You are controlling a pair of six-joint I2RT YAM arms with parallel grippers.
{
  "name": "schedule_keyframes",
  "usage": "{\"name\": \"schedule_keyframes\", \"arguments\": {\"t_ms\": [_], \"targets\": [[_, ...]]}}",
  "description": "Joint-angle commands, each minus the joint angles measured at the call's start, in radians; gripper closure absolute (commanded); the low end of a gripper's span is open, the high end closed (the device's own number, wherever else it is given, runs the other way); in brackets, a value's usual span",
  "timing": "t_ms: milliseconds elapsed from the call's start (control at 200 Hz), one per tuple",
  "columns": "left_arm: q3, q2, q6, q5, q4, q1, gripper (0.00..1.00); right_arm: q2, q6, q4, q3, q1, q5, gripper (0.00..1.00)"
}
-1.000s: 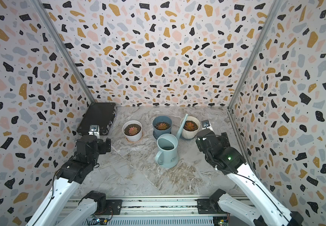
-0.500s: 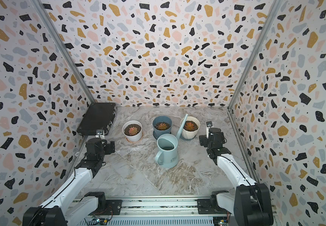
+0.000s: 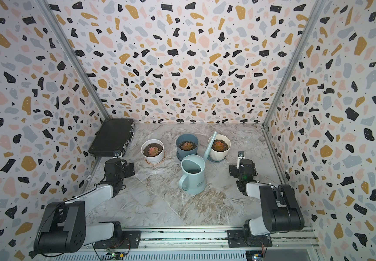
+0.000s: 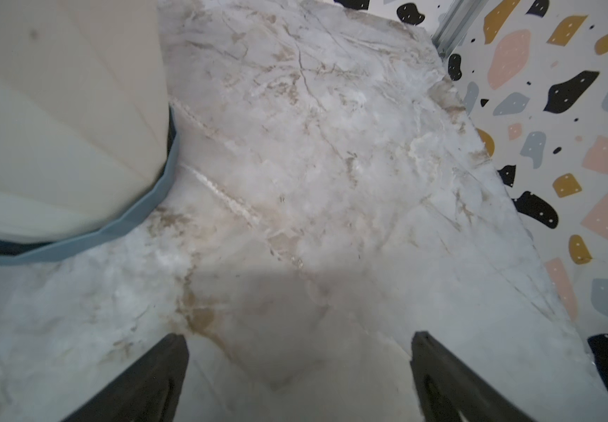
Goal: Water the succulent around the soil edge
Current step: Reset both arms
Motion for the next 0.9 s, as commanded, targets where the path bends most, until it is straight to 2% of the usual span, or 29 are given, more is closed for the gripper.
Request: {"name": "schedule_keyframes", "arguments": {"t_ms": [0,80,220,285,325,345,370,396,416,486,561,631,701,891], "targets": [[-0.014,-0.046,-0.084,0.036,0.1,0.003,0.01,0.0,0.029,0.181,-0.024,-0.014,-0.005,0.0],[-0.055,-0.011,-0.132,0.016,0.215,0.003,0.01,0.029,0.026,0.245,-0.048,-0.015,-0.009,0.0],[-0.07,0.03,-0.069,-0.008,0.284,-0.059,0.0,0.036,0.024,0.28,-0.064,-0.015,-0.008,0.0],[-0.123,0.071,-0.012,-0.044,0.409,-0.128,0.01,0.036,0.023,0.282,-0.065,-0.014,-0.006,0.0],[-0.168,0.173,0.043,-0.087,0.633,-0.162,0.01,0.035,0.024,0.279,-0.064,-0.014,-0.005,0.0],[-0.166,0.203,0.062,-0.106,0.684,-0.171,0.01,0.035,0.025,0.278,-0.065,-0.015,-0.006,0.0],[-0.143,0.181,0.052,-0.112,0.618,-0.179,0.01,0.036,0.025,0.278,-0.064,-0.014,-0.004,0.0],[-0.114,0.13,0.026,-0.092,0.454,-0.179,0.01,0.036,0.025,0.28,-0.064,-0.014,0.002,0.0],[-0.103,0.108,0.014,-0.079,0.393,-0.173,0.01,0.036,0.026,0.281,-0.064,-0.014,0.004,0.0],[-0.141,0.174,0.044,-0.104,0.587,-0.172,0.01,0.036,0.027,0.281,-0.064,-0.014,0.006,0.0],[-0.118,0.116,0.021,-0.091,0.443,-0.172,0.01,0.035,0.027,0.286,-0.067,-0.014,0.01,0.0],[-0.132,0.141,0.03,-0.099,0.514,-0.172,0.01,0.033,0.028,0.286,-0.069,-0.014,0.009,0.0],[-0.121,0.121,0.023,-0.092,0.458,-0.172,0.01,0.032,0.028,0.285,-0.069,-0.014,0.009,0.0],[-0.126,0.129,0.027,-0.096,0.484,-0.172,0.01,0.032,0.027,0.287,-0.069,-0.014,0.008,0.0]]}}
